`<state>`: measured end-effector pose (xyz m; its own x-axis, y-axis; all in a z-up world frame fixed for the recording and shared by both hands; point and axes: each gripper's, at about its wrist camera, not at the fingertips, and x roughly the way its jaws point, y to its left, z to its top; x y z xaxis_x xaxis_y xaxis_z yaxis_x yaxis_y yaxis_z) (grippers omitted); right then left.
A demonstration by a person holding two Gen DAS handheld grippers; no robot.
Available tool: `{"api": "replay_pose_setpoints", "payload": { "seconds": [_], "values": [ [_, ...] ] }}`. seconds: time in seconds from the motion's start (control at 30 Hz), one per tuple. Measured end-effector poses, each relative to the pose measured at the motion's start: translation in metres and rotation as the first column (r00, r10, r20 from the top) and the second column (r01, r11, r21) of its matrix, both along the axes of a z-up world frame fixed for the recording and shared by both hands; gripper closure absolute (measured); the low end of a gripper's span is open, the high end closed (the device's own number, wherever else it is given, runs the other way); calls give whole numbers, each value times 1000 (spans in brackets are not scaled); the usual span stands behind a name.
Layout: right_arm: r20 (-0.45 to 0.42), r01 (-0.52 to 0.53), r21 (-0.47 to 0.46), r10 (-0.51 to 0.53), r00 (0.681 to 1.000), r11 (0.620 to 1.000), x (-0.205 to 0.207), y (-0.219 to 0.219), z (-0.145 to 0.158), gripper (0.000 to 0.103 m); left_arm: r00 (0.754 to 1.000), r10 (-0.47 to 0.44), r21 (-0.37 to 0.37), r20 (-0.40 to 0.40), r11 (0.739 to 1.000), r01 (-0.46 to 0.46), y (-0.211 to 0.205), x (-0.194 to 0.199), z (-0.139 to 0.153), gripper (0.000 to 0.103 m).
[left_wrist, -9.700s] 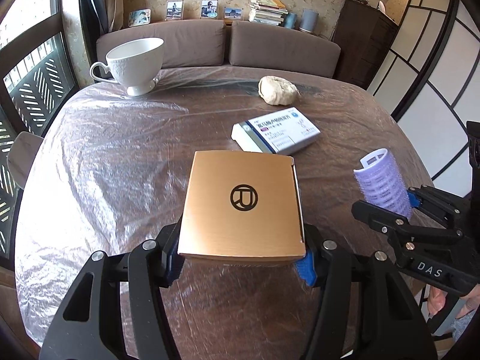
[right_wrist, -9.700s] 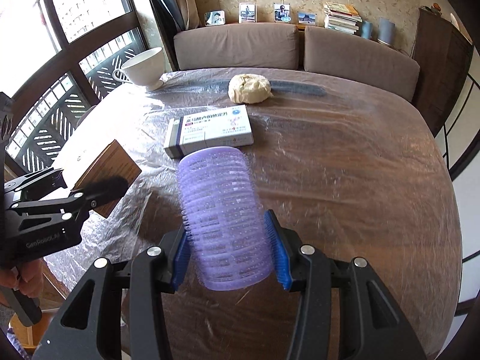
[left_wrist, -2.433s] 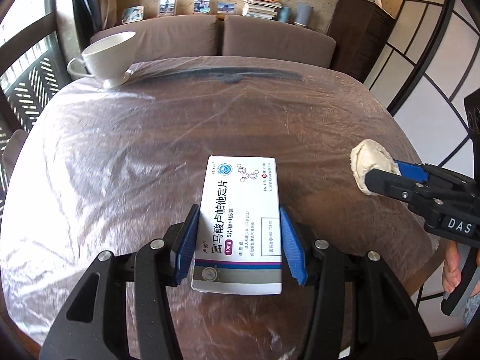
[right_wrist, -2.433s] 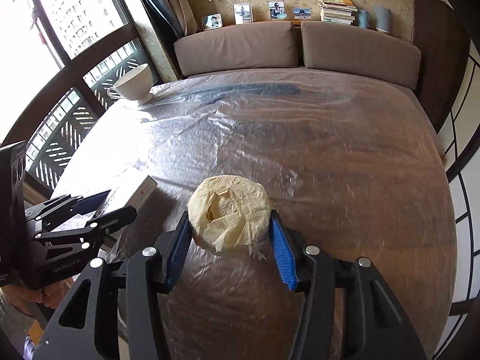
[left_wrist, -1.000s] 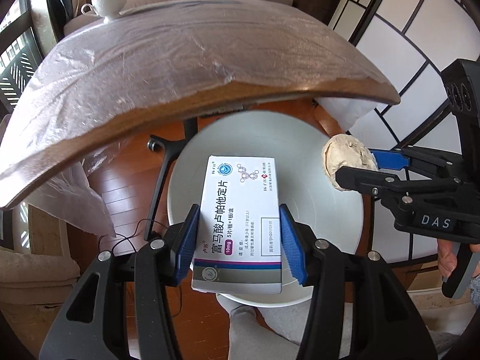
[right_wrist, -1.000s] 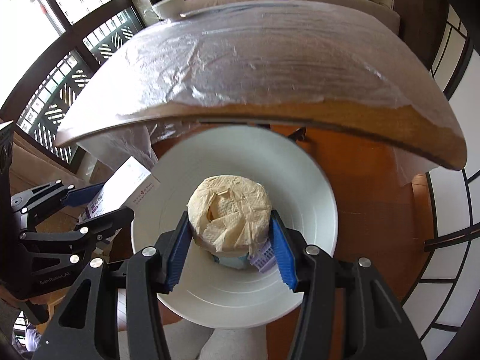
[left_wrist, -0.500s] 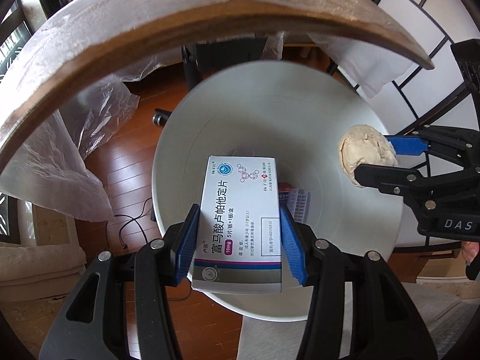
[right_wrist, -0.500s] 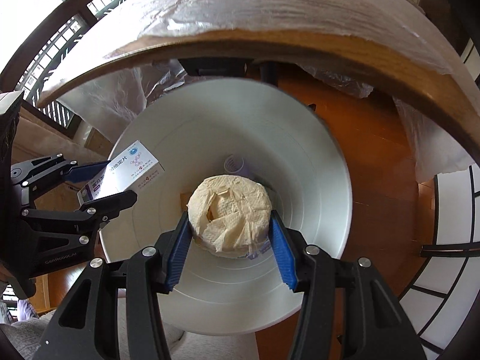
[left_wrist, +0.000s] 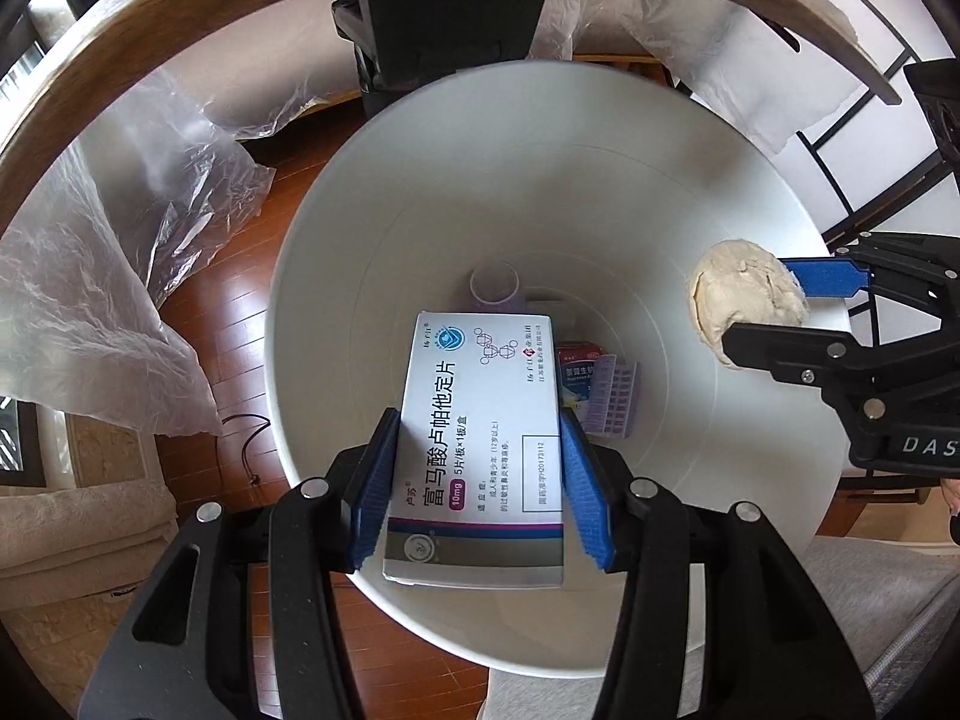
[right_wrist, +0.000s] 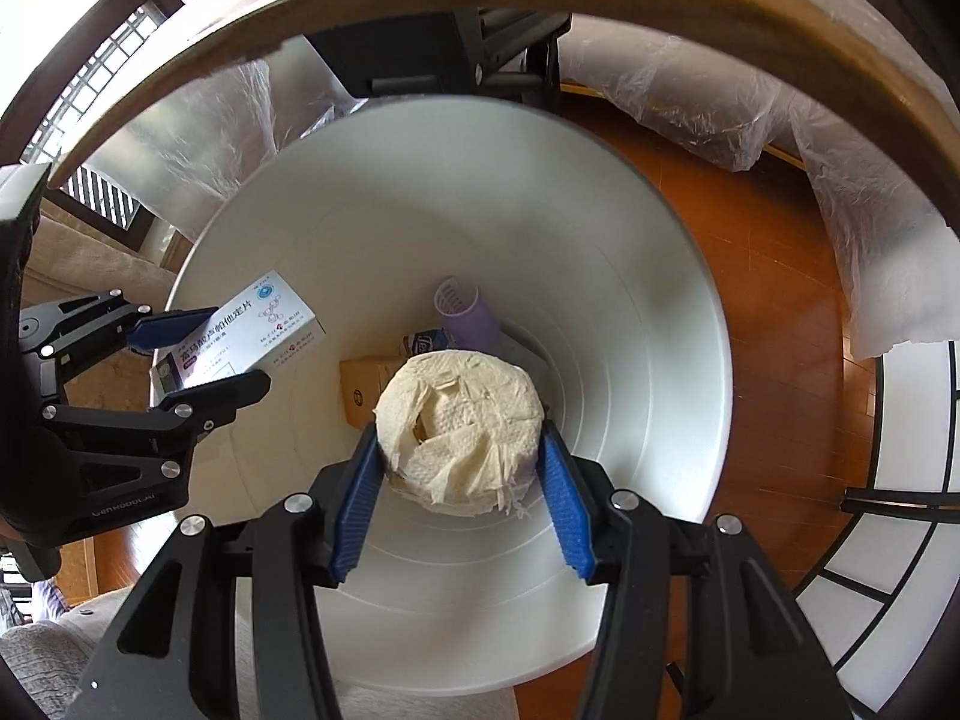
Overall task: Collect trash
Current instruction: 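Open the left tool dropping the medicine box while the right tool drops the bread into the bin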
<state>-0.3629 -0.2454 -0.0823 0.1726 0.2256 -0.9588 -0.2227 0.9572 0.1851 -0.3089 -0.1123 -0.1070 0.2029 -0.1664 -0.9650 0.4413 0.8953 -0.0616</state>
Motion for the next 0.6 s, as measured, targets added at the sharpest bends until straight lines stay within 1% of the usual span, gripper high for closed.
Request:
{"api": "replay_pose_setpoints", "payload": {
  "seconds": [0.03, 0.1, 0.13, 0.17, 0.2, 0.3, 0.37, 0.4, 0.5, 0.53, 0.57, 0.6],
  "values": [
    [-3, -3, -3, 3, 1000, 1000, 0, 0, -1, 53, 1000, -1, 0, 0, 1000, 1, -1, 0, 0, 51],
    [4, 2, -9, -2, 1000, 1000, 0, -1, 1, 45, 1000, -10, -16, 12, 1000, 10, -1, 0, 2, 50],
    [16, 8, -10, -8, 1000, 1000, 1, -2, 2, 36, 1000, -12, -20, 13, 1000, 12, -1, 2, 2, 39],
    [28, 11, -7, -11, 1000, 1000, 0, -3, 5, 33, 1000, -8, -17, 20, 1000, 8, -1, 1, 4, 25],
    [32, 11, -4, -11, 999, 1000, 0, -4, 8, 33, 999, -4, -19, 32, 1000, 4, 0, 1, 6, 25],
    [55, 18, -4, -18, 998, 1000, 1, -8, 16, 31, 1000, 1, -33, 28, 999, 0, 1, 3, 11, 25],
    [75, 29, 8, -30, 997, 1000, 0, -12, 26, 24, 999, 8, -42, 33, 999, -7, 2, 4, 16, 25],
    [85, 37, 19, -38, 996, 999, 0, -13, 33, 24, 999, 13, -51, 36, 999, -11, 3, 5, 19, 25],
    [122, 76, 72, -84, 989, 995, 2, -23, 59, 23, 997, 39, -96, 66, 995, -32, 6, 5, 43, 24],
    [137, 87, 90, -99, 986, 992, 3, -25, 68, 18, 996, 47, -109, 80, 993, -39, 5, 5, 51, 24],
    [166, 98, 116, -116, 979, 988, 4, -29, 81, 15, 993, 59, -123, 99, 991, -46, 6, 6, 62, 22],
    [194, 105, 137, -130, 972, 985, 6, -32, 94, 14, 990, 74, -137, 123, 989, -57, 7, 6, 73, 20]
  ]
}}
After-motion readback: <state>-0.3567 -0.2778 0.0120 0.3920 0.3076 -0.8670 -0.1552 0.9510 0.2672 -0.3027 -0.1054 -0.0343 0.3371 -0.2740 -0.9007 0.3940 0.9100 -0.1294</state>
